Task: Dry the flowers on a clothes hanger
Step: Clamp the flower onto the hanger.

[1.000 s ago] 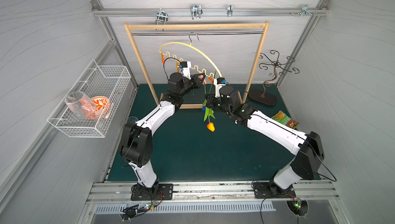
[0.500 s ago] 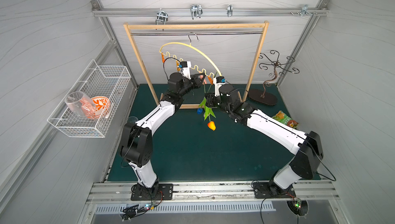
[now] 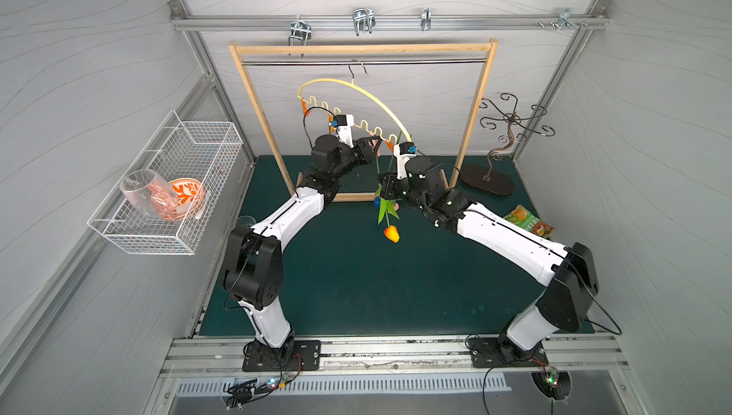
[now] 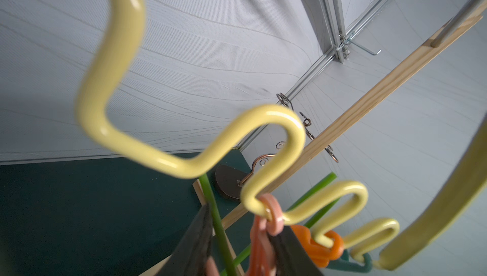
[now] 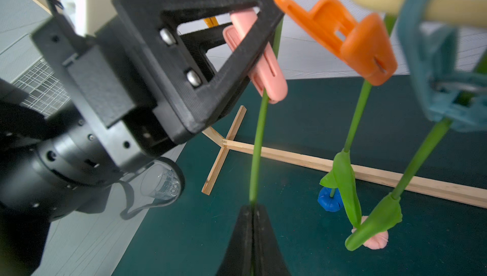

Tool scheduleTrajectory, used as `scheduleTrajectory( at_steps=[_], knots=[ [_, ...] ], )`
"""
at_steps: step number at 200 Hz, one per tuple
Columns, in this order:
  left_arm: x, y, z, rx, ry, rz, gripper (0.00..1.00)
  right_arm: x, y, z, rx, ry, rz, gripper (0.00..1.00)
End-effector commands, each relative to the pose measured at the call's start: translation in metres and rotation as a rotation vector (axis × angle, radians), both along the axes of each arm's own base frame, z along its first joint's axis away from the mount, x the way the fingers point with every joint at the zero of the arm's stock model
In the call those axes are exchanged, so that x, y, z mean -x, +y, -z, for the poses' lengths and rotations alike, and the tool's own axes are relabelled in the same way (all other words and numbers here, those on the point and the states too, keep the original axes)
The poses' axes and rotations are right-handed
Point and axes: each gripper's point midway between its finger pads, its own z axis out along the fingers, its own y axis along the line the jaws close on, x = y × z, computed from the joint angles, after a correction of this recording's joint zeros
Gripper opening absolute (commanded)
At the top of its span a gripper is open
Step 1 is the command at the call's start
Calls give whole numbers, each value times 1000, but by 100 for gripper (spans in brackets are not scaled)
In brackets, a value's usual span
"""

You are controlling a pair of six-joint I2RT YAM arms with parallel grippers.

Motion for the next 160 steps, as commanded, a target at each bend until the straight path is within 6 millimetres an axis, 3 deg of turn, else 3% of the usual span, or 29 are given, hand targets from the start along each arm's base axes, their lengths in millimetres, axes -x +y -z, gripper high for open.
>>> scheduleTrajectory(
  at_steps=[1,75,123,160],
  knots=[
    [7,2,-25,12,-74,-4,44,2,9,-16,-35,-40,-29,0],
    [12,10,-29,-7,-83,-40,62,-1,11,-2,-4,-21,-29,0],
    [20,21,-27,-18,-90,-86,69,0,10,1,1,-17,-33,19],
    [25,27,-18,-16,-79,-111,70,2,6,4,14,-15,-24,25]
  ],
)
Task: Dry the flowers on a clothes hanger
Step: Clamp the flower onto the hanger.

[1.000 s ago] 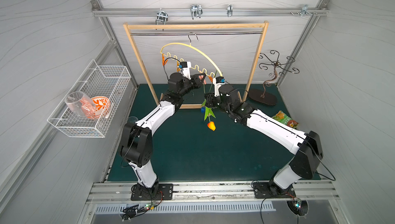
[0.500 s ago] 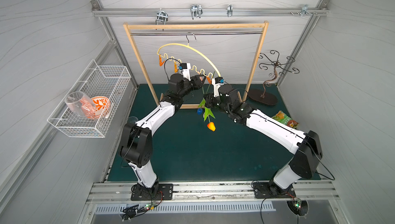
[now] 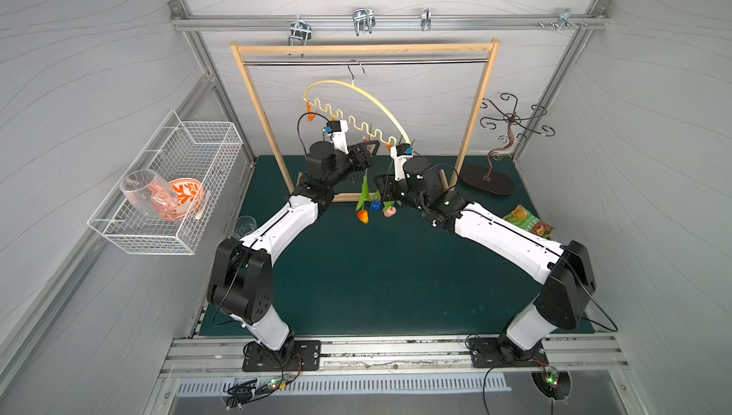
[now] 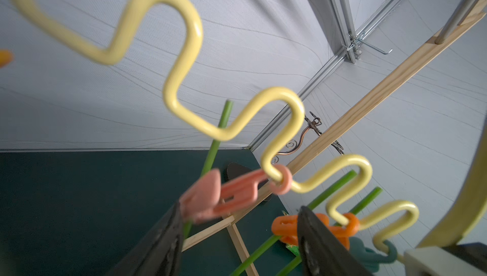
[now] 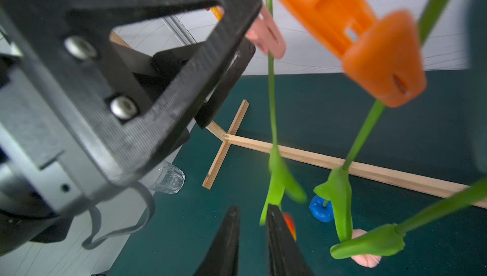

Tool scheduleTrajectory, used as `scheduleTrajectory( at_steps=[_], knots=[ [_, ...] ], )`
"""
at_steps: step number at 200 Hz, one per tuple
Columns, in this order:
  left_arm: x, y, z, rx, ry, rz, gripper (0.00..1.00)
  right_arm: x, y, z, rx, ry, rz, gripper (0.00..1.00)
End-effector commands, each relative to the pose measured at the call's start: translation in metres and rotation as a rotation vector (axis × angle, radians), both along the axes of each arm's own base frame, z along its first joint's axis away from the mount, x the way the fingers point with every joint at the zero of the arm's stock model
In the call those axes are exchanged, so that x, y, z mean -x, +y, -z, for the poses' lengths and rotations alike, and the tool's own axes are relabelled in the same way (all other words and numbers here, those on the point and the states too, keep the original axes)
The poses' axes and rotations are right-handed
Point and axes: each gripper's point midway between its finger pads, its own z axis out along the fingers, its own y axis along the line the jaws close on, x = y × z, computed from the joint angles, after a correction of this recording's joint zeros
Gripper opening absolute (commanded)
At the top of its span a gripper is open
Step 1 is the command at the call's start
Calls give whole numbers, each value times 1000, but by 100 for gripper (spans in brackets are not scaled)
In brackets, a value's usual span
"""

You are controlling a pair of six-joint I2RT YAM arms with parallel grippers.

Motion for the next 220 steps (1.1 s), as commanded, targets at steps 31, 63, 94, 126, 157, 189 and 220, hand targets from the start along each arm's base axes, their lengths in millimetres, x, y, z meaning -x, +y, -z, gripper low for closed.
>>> scheduleTrajectory(
  at_steps=[31,63,94,126,157,189,220],
  knots=[
    [9,10,-19,16,-76,-45,70,4,-6,-3,9,-25,13,27],
    [12,13,-18,11,-73,-58,70,6,-11,-7,13,-30,20,27],
    [13,14,-15,5,-64,-63,71,7,-13,-7,16,-28,23,27],
    [14,15,-11,4,-56,-62,71,8,-14,-5,19,-21,24,27],
    [13,16,-9,8,-52,-66,71,9,-14,-6,17,-19,22,27],
    [14,16,-9,12,-52,-68,71,10,-15,-9,19,-23,21,27],
    [16,18,-12,14,-57,-76,71,12,-17,-12,19,-27,22,27]
  ],
)
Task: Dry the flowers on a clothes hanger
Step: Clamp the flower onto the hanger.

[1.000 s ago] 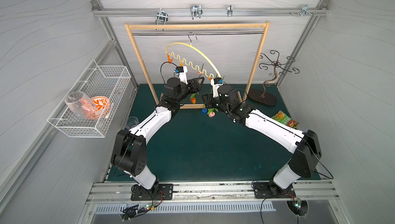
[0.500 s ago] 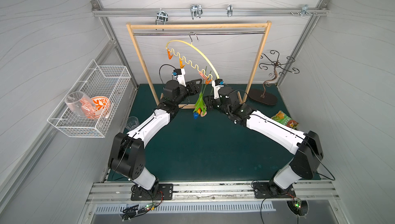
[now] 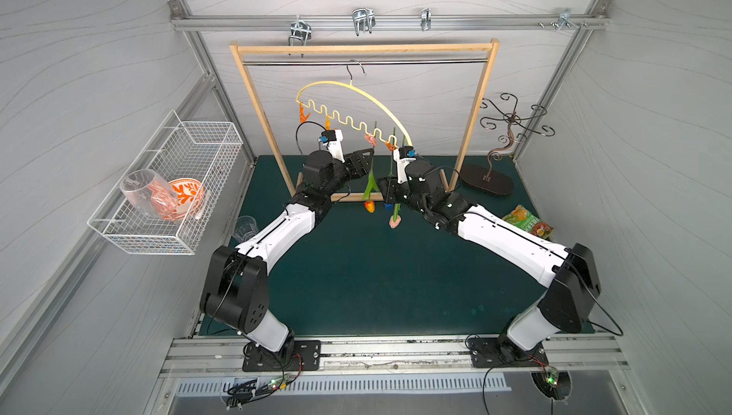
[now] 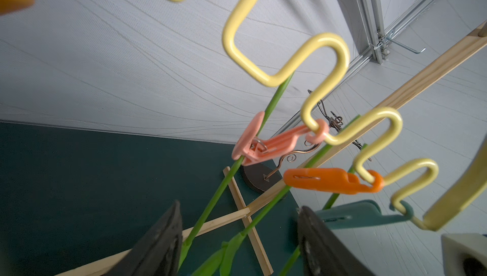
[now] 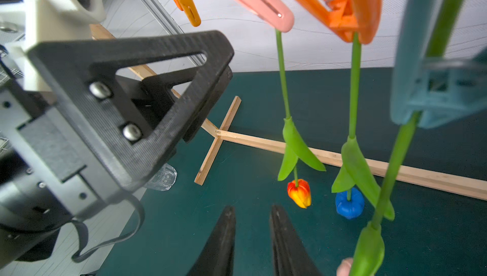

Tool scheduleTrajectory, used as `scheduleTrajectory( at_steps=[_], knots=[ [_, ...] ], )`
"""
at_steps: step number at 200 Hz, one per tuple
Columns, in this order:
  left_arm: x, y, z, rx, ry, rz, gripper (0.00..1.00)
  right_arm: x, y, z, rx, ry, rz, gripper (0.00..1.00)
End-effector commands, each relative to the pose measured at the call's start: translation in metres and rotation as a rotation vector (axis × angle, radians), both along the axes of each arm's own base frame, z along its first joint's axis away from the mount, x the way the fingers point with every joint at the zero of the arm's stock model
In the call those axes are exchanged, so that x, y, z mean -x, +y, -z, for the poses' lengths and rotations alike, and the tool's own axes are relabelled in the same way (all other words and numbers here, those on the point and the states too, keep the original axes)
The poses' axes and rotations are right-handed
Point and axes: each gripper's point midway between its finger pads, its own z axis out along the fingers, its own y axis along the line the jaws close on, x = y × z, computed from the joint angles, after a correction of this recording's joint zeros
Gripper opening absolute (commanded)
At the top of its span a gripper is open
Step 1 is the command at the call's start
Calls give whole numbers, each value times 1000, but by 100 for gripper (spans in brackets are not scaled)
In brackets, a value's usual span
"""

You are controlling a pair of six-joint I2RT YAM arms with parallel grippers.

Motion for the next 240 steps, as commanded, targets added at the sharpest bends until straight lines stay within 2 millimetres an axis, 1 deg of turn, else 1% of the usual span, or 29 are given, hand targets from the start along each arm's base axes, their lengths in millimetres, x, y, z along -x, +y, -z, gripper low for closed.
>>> scheduleTrajectory(
  at_steps=[1,66,83,121,124,128,156,170,176,201,208,217,224,231,240],
  knots=[
    [6,4,-34,32,-99,-11,71,8,-6,-18,-12,-29,0,27],
    [7,4,-40,35,-93,-11,71,10,-10,-21,-15,-28,6,28],
    [9,5,-41,37,-94,-13,71,13,-11,-25,-20,-31,1,28],
    [16,13,-49,42,-109,-46,73,23,-15,-40,-40,-49,-10,27],
    [16,14,-42,31,-85,-49,73,25,-15,-41,-40,-48,-11,28],
    [17,15,-41,27,-77,-53,73,26,-16,-43,-44,-51,-12,28],
    [24,22,-42,16,-56,-77,74,41,-21,-59,-68,-64,-35,28],
    [29,27,-43,6,-44,-98,76,49,-26,-67,-84,-73,-45,29],
    [31,30,-39,-3,-33,-109,76,52,-29,-69,-90,-73,-47,29],
    [44,46,-35,-41,-31,-167,78,64,-44,-79,-94,-105,-51,33],
    [49,50,-32,-58,-32,-175,82,66,-50,-79,-84,-116,-42,35],
    [56,55,-27,-82,-28,-187,89,69,-57,-81,-65,-140,-36,38],
    [62,61,-23,-100,-23,-211,99,71,-64,-81,-43,-166,-32,42],
    [67,70,-17,-122,-11,-254,100,72,-70,-80,-13,-194,-26,48],
    [73,86,-8,-170,13,-351,100,73,-79,-77,30,-236,-12,57]
  ],
)
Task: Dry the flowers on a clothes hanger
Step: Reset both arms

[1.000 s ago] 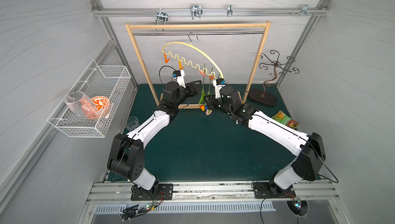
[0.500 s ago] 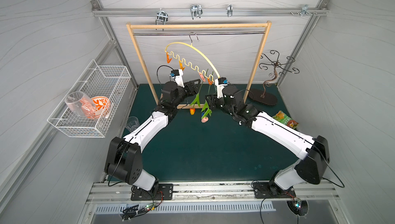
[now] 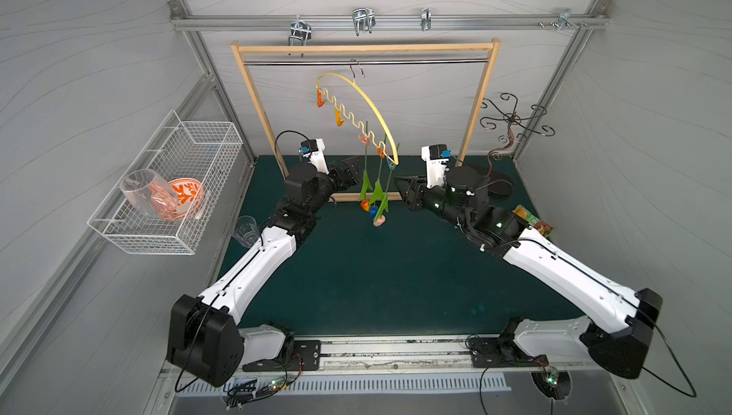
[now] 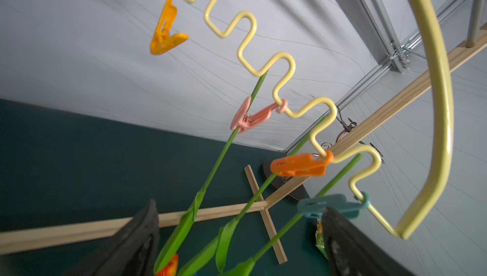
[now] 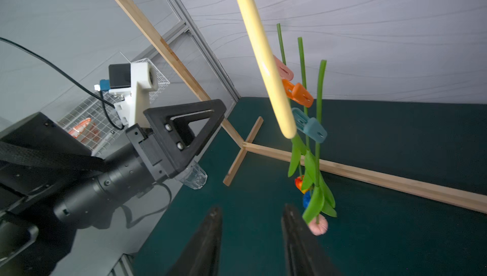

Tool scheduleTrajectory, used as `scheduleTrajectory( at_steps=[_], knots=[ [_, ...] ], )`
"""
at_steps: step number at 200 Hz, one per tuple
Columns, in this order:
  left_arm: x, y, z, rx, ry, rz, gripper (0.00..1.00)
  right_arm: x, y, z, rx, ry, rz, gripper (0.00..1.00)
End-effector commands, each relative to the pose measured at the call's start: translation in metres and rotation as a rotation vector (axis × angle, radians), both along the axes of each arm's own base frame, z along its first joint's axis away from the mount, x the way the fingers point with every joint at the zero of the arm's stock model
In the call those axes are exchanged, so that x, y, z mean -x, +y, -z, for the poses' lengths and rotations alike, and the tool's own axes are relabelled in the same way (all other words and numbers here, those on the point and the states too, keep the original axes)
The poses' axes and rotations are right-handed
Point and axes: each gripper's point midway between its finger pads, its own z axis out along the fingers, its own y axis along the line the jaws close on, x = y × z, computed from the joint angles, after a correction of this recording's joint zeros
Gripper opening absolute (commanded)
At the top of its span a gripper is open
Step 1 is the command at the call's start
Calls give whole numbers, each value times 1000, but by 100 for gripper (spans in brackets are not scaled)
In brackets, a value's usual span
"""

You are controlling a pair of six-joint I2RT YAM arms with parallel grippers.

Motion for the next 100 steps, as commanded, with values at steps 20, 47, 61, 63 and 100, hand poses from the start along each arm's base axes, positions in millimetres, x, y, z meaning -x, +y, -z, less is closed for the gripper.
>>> scheduleTrajectory(
  at_steps=[20,47,61,63,100],
  knots=[
    [28,54,16,-223,16,-325,100,4,-45,14,209,-171,95,68],
    [47,92,38,-336,89,-480,100,17,-63,34,298,-260,78,76],
    [58,112,54,-389,101,-560,100,20,-78,49,316,-291,116,79],
    [59,113,56,-395,97,-563,100,19,-80,50,317,-293,125,79],
    [76,132,94,-421,-3,-625,99,25,-109,86,294,-272,193,81]
  ],
)
